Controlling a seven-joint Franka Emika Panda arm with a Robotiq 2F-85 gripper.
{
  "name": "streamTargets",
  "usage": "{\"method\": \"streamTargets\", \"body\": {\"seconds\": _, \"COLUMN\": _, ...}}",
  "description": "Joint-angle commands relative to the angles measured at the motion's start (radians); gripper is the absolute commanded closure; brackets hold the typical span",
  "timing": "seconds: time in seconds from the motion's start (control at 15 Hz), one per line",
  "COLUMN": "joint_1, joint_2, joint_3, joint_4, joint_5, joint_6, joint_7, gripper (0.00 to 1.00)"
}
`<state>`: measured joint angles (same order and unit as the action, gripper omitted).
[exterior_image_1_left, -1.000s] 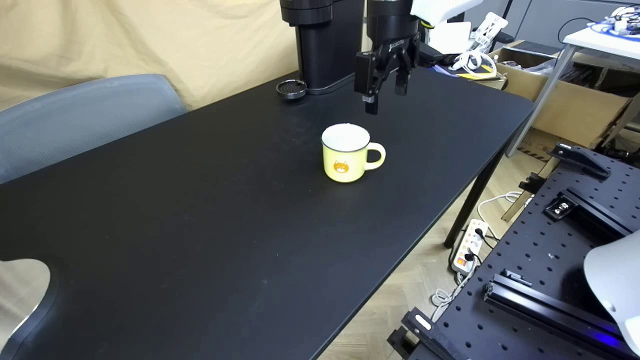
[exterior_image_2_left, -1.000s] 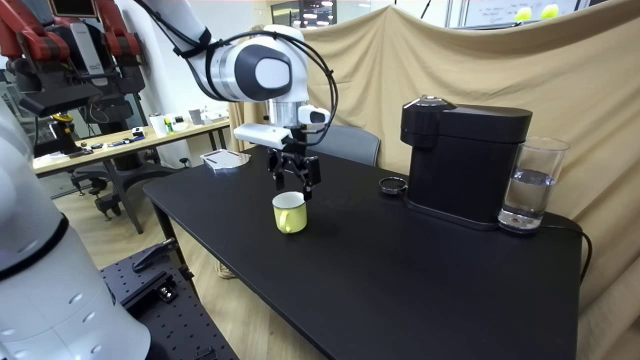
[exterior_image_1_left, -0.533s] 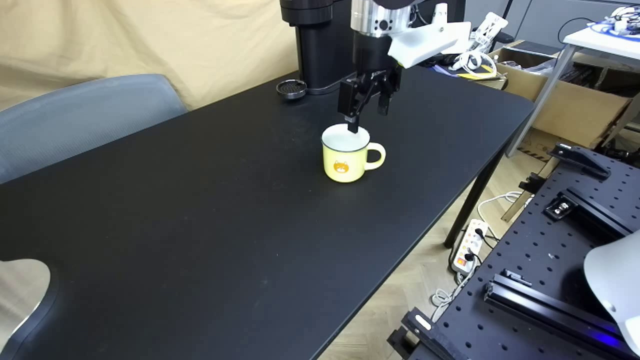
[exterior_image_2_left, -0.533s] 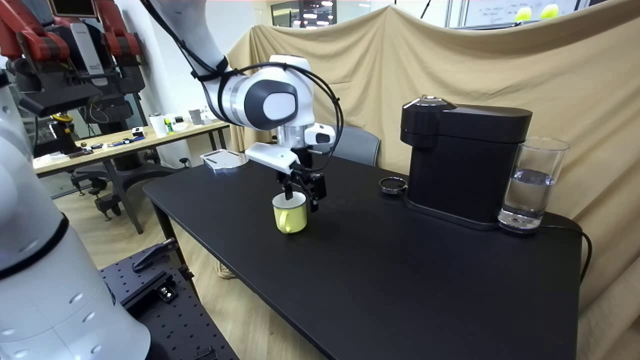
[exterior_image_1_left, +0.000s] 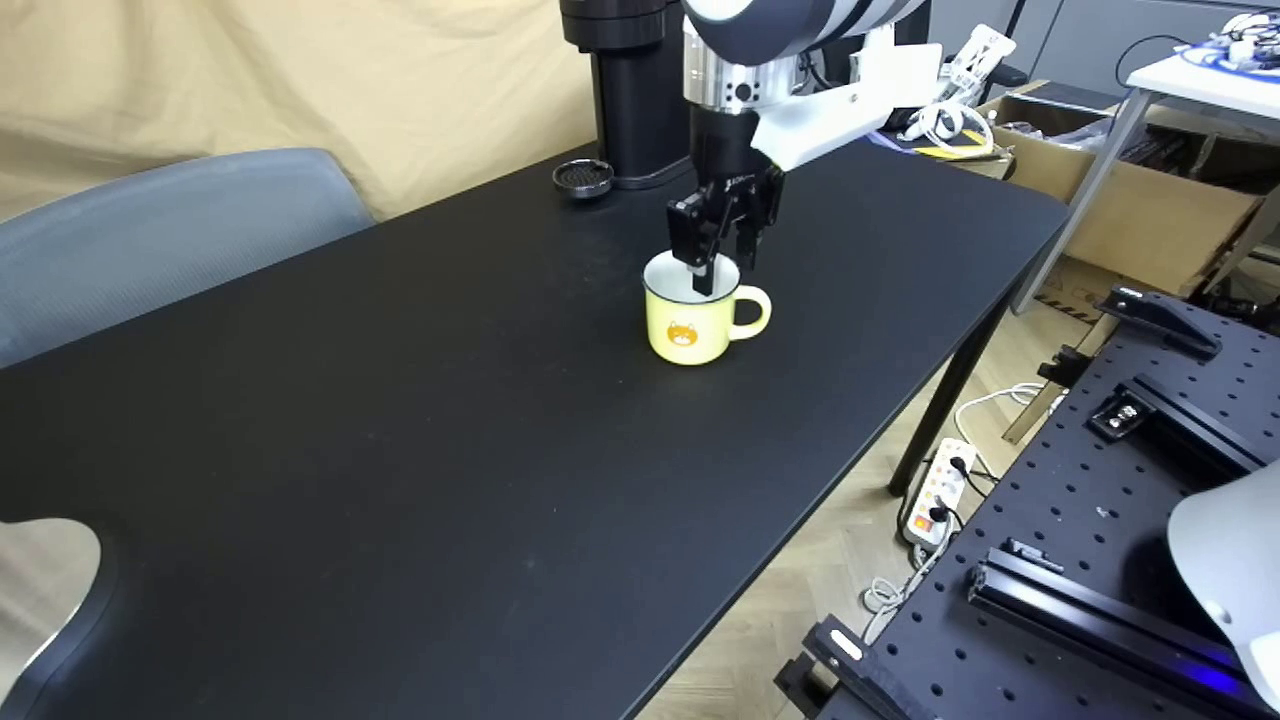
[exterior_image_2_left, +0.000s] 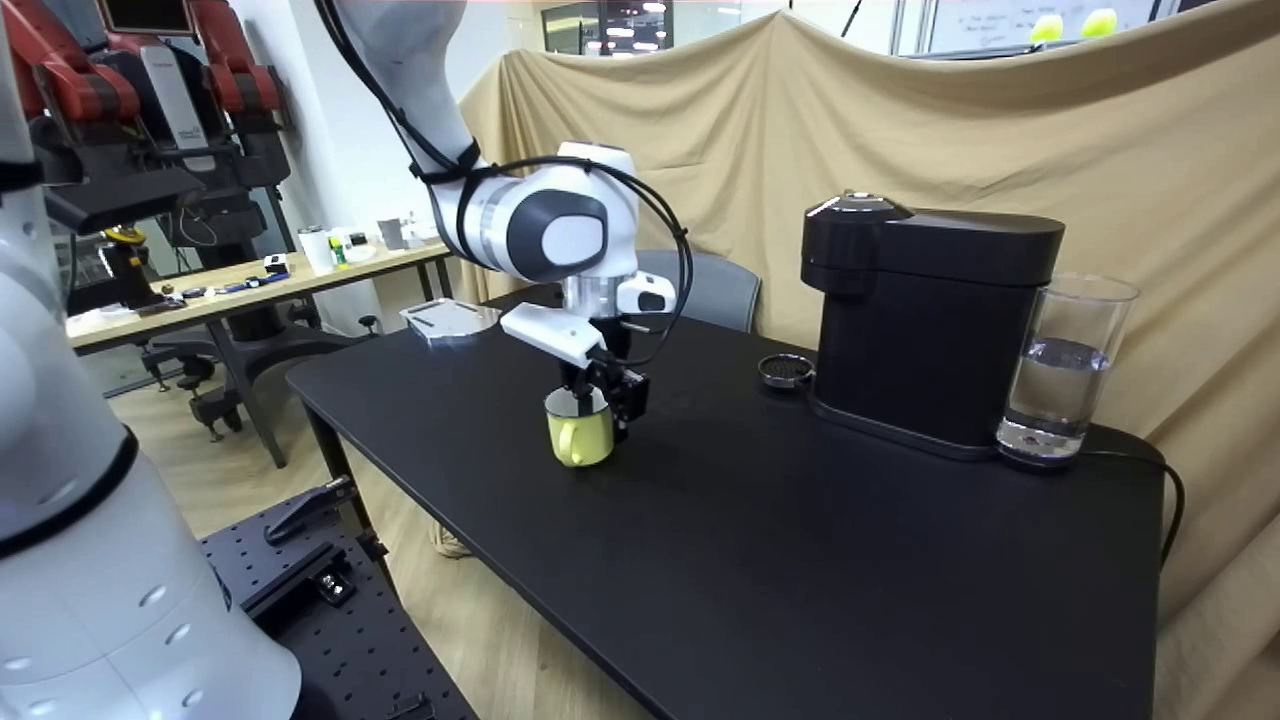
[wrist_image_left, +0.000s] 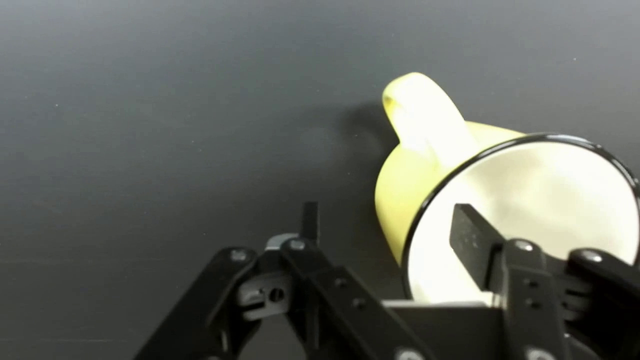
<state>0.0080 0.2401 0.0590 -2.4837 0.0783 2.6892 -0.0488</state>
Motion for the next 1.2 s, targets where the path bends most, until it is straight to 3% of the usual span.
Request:
{"method": "streamTargets", "body": {"seconds": 0.0, "joint_1": 0.002, "joint_2": 0.018, "joint_3": 0.007, "joint_4": 0.035, "joint_5": 0.006, "joint_6": -0.043, "joint_7": -0.007, "gripper": 0.61}}
{"method": "streamTargets", "body": {"seconds": 0.4, "joint_1": 0.012, "joint_2": 0.014, "joint_3": 0.007, "joint_4": 0.052, "joint_5": -0.012, "joint_6": -0.134, "joint_7": -0.007, "gripper": 1.0}}
{"method": "streamTargets", "body": {"seconds": 0.87, "joint_1": 0.029, "joint_2": 0.008, "joint_3": -0.022, "joint_4": 0.116, "joint_5": -0.093, "joint_6": -0.255, "joint_7": 0.043, "gripper": 0.97}}
{"method": "streamTargets", "body": {"seconds": 1.13, "joint_1": 0.02, "joint_2": 0.04, "joint_3": -0.043, "joint_4": 0.231, "joint_5": -0.136, "joint_6": -0.326, "joint_7": 0.054, "gripper": 0.97}}
